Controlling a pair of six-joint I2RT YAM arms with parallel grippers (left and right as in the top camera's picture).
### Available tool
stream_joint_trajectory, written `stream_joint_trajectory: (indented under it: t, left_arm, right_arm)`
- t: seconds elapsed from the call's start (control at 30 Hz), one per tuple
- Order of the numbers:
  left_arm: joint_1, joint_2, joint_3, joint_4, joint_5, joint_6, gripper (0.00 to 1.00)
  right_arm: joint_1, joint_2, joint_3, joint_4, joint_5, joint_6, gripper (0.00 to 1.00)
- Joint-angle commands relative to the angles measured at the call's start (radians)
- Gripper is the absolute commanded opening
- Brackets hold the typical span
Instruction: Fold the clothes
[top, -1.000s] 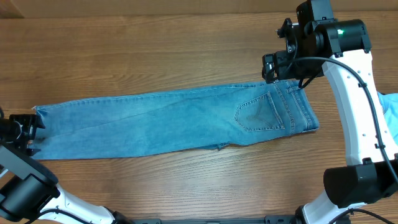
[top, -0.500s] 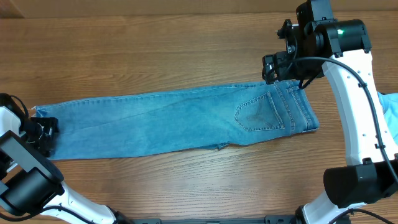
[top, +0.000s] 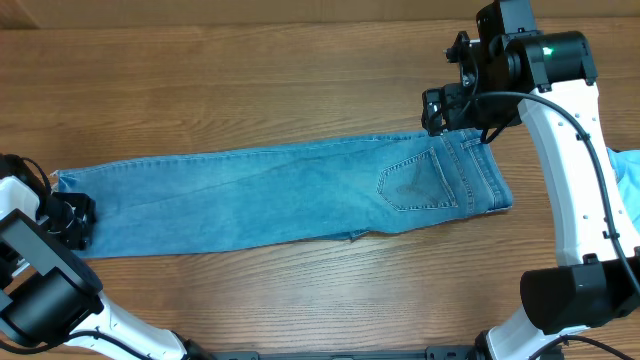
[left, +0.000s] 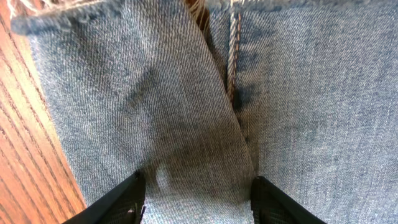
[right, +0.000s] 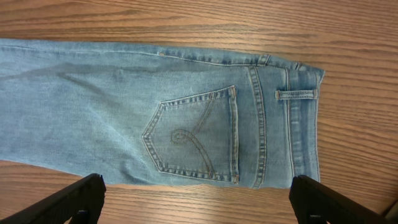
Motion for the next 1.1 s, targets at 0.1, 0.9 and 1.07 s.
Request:
stream_joint_trajectory:
  t: [0.1, 0.9, 1.07]
  left_arm:
    - [-0.007, 0.007, -0.012, -0.002, -0.015, 0.001, 0.04]
    - [-0.008, -0.082, 0.276, -0.259, 0.013, -0.007, 0.04]
    - [-0.008, -0.082, 0.276, -0.27, 0.013, -0.003, 0.04]
  right_arm:
    - [-0.001, -0.004, 0.012, 0.005, -0.002, -0.007, 0.99]
    - [-0.001, -0.003, -0.126, 0.042, -0.131, -0.004, 0.83]
    - [-0.001, -0.003, -0.469, 0.278, -0.145, 0.027, 0.38]
